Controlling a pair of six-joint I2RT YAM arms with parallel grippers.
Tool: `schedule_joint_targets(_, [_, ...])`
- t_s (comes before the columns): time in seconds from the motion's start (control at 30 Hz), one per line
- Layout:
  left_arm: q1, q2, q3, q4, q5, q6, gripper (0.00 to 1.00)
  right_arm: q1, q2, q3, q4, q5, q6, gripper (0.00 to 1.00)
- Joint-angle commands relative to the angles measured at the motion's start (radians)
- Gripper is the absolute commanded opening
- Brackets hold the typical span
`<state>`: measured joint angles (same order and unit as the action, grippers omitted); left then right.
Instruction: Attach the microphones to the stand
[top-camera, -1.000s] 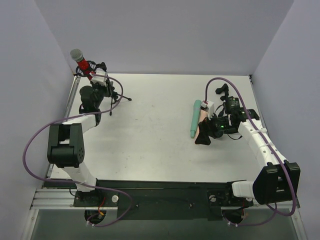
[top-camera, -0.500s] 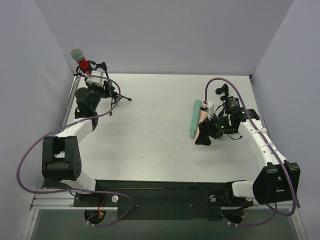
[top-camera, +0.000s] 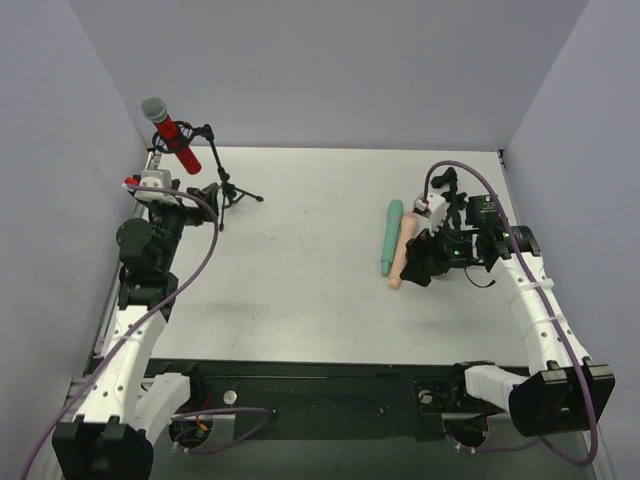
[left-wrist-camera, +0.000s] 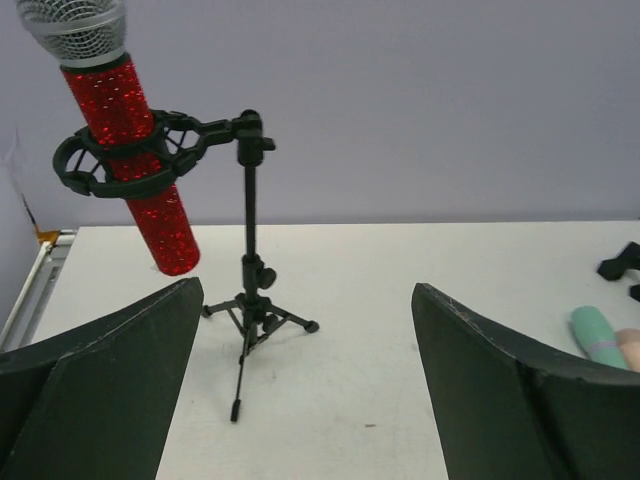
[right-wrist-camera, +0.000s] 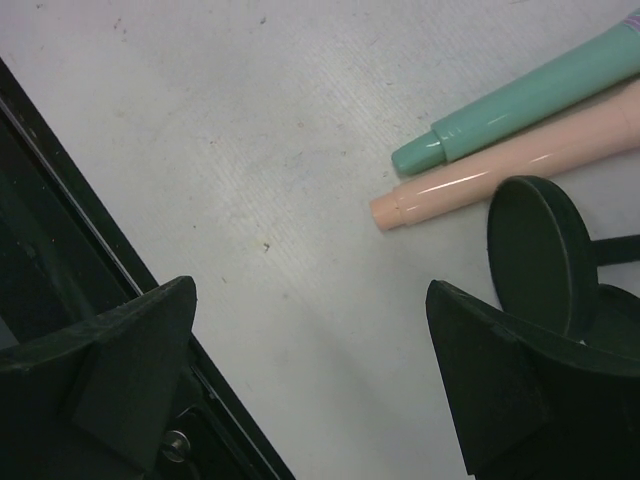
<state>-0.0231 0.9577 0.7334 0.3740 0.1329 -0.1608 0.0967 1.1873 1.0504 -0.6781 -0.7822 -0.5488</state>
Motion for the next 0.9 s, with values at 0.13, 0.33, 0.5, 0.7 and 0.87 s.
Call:
schedule_joint_targets(0.13, [-0.211, -0.28, -0.065, -0.311, -0.004, -0.006, 0.97, -0.011, -0.094, 0.057, 0.054, 0.363, 0.376, 0.94])
schedule_joint_targets(0.33, [-0.299, -0.355, -0.103, -0.362, -0.015, -0.005, 0.97, -0.009, -0.084, 0.059, 0.143, 0.489, 0.549, 0.94])
schedule_joint_targets(0.5, [-0.321, -0.347, -0.1, -0.371, -0.003, 0.0, 0.97, -0.031, 0.024, 0.155, 0.131, 0.694, 0.586, 0.94])
schedule_joint_targets(0.7, [-0.336, -0.356, -0.104, -0.368, -0.006, 0.001, 0.97, -0.155, 0.228, 0.319, 0.084, 0.704, 0.556, 0.94])
schedule_joint_targets(0.87, [-0.344, -0.363, -0.106, -0.368, 0.004, 0.001, 0.97, -0.222, 0.475, 0.494, -0.006, 0.686, 0.477, 0.92])
